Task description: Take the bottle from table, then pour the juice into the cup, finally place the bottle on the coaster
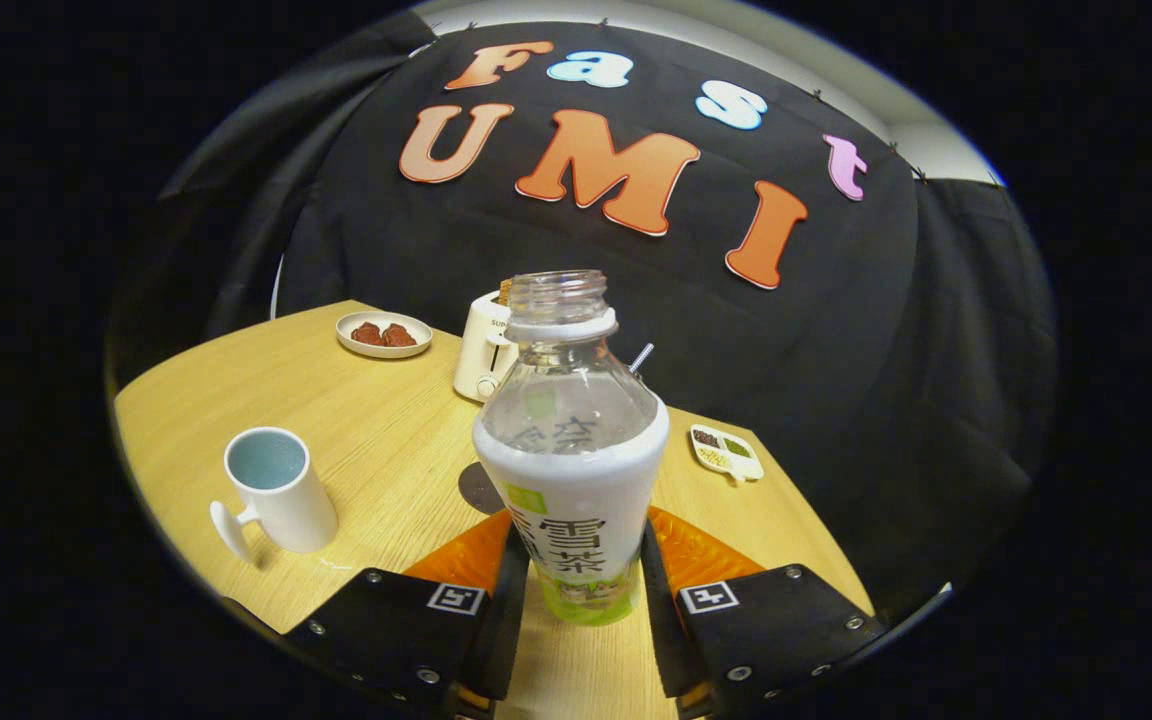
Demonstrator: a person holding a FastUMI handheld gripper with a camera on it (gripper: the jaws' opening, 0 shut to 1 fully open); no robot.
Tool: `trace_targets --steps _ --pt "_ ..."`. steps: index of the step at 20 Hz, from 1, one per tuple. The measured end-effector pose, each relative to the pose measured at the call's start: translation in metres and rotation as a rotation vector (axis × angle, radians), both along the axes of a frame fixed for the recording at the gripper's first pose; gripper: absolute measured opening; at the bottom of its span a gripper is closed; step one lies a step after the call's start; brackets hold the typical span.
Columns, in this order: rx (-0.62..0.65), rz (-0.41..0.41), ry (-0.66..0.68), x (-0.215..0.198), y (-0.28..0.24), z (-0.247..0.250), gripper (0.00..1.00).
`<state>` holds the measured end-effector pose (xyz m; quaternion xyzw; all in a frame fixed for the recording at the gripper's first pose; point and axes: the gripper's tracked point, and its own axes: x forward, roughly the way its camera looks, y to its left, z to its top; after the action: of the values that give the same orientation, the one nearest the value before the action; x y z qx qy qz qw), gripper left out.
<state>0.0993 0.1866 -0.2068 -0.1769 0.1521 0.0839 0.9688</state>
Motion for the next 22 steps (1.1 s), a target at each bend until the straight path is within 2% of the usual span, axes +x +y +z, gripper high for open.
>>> trace_targets --steps 3,7,22 --pt "-0.081 0.033 -0.013 -0.001 0.014 0.016 0.56" --pt "-0.258 0.081 -0.085 -0.002 0.031 0.034 0.56" --pt "-0.836 0.154 -0.256 0.007 0.066 0.027 0.56"
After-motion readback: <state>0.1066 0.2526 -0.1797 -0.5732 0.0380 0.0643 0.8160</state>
